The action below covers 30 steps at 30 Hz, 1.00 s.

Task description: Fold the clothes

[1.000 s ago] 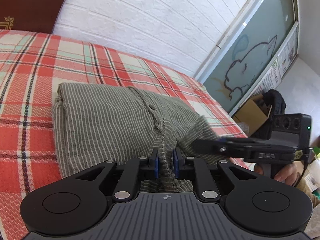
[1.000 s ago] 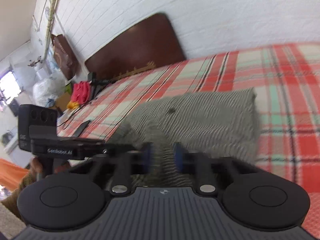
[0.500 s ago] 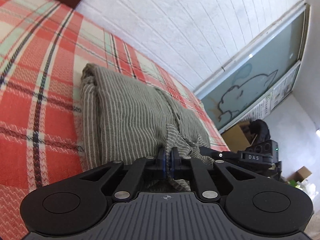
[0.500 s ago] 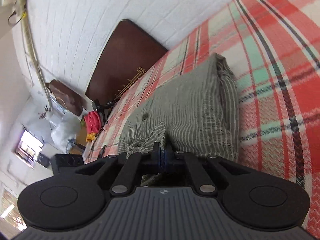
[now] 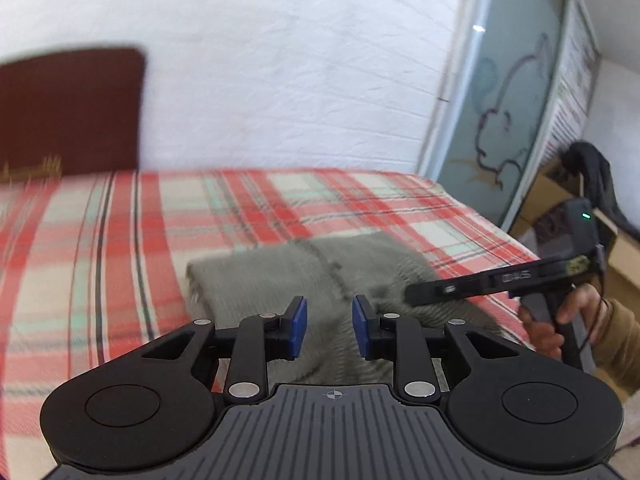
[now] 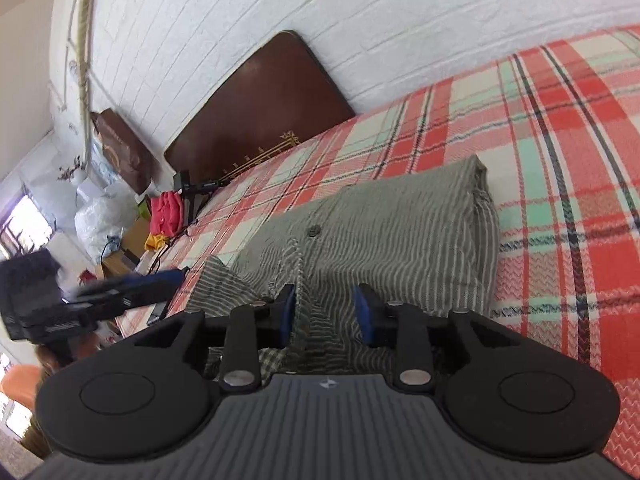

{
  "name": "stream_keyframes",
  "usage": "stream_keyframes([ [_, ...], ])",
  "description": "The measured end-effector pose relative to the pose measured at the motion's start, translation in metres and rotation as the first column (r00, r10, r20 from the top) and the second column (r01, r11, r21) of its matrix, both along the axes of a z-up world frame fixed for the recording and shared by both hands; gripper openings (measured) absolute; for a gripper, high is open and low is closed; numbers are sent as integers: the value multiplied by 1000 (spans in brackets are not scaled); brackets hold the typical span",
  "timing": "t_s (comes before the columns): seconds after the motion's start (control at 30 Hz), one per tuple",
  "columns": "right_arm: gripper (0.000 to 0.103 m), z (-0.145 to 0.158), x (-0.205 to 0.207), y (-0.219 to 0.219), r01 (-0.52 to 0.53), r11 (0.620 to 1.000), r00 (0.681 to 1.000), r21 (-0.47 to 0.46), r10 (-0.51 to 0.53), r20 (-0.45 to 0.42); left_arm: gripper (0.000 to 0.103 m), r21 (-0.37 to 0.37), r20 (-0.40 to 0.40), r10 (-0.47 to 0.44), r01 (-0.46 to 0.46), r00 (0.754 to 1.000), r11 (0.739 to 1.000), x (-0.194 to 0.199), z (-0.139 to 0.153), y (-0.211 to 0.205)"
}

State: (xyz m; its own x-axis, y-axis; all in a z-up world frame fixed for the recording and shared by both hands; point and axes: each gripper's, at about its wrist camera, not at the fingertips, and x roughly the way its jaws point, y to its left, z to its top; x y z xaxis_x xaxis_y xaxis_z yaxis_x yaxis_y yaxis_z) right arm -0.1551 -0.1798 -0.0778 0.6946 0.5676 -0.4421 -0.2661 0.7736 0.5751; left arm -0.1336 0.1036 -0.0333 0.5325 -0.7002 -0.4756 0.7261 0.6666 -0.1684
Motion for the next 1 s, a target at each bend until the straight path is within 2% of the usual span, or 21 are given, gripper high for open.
stream_keyframes([
  [0.1, 37, 1, 1, 3, -14, 1000, 1000, -23, 14, 10, 42, 80, 79, -112, 106, 991, 991, -24, 16, -28],
  [0.17, 37, 0, 2, 3, -17, 1000, 1000, -20, 17, 8, 43, 169, 109, -182, 163, 977, 972, -37, 12, -49],
  [0.2, 37, -1, 3, 3, -18, 1000, 1000, -16, 18, 6, 37, 222, 114, -194, 165, 974, 961, -39, 6, -59],
  [0.27, 37, -2, 2, 1, -19, 1000, 1000, -9, 19, 7, 36, 314, 106, -181, 139, 978, 939, -36, -11, -74],
  [0.33, 37, -2, 2, 0, -21, 1000, 1000, -7, 21, 7, 37, 351, 76, -124, 90, 989, 932, -21, -27, -81],
  [0.47, 37, -1, 0, 0, -27, 1000, 1000, -12, 27, 8, 35, 309, 4, -40, 36, 999, 950, 4, -40, -71],
  [0.5, 37, -1, 0, 0, -28, 1000, 1000, -13, 28, 8, 32, 311, 6, -34, 31, 999, 950, 5, -41, -70],
  [0.7, 37, 13, -4, 6, -35, 997, 999, -75, 37, 33, 31, 321, 31, -29, 18, 999, 947, 2, -40, -68],
  [0.73, 37, 18, -6, 8, -38, 995, 998, -95, 43, 48, 27, 324, 25, -28, 19, 999, 946, 3, -41, -68],
  [0.77, 37, 24, -8, 10, -40, 992, 997, -120, 48, 65, 15, 330, 17, -23, 16, 1000, 944, 6, -44, -69],
  [0.8, 38, 31, -11, 14, -41, 987, 994, -158, 56, 90, 10, 337, 10, -17, 13, 1000, 942, 8, -46, -70],
  [0.87, 39, 48, -20, 24, -40, 970, 983, -240, 81, 167, 5, 333, 4, -19, 17, 1000, 943, 10, -48, -70],
  [0.97, 38, 68, -36, 46, -83, 932, 948, -353, 183, 260, 3, 322, 6, -19, 16, 1000, 947, 11, -44, -67],
  [1.0, 31, 73, -41, 54, -105, 915, 933, -389, 227, 280, 3, 318, 10, -18, 14, 1000, 948, 11, -43, -66],
])
